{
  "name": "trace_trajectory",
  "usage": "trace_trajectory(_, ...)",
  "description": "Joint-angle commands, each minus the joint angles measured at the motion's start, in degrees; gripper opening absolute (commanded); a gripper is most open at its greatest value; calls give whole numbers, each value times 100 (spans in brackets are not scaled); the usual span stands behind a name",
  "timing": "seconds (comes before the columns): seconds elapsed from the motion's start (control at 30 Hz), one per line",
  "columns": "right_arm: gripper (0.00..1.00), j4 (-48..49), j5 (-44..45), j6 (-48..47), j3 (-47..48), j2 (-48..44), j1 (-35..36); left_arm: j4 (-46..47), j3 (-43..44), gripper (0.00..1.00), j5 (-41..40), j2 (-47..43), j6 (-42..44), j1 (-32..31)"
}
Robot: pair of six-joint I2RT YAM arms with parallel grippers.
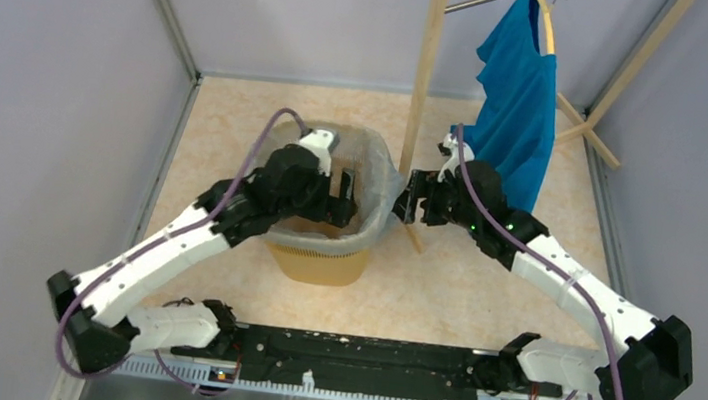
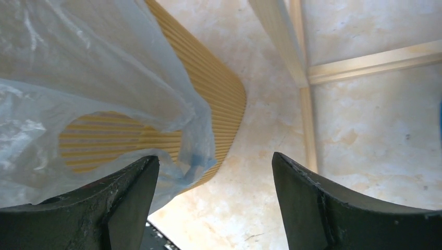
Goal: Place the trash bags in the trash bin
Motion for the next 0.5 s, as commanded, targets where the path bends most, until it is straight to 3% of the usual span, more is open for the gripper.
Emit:
trace_trajectory(0.0,80,-265,511,-515,78,-185,-66,53,189,98,-221,-1121,155,-16)
trace_trajectory(0.17,80,-622,1173,-974,106,-313,-65,70,361,98,-169,-1772,119,-16)
trace_trajectory(0.47,80,-446,929,-769,-25,-172,141,-384,625,98,-1040,-2389,135,-16)
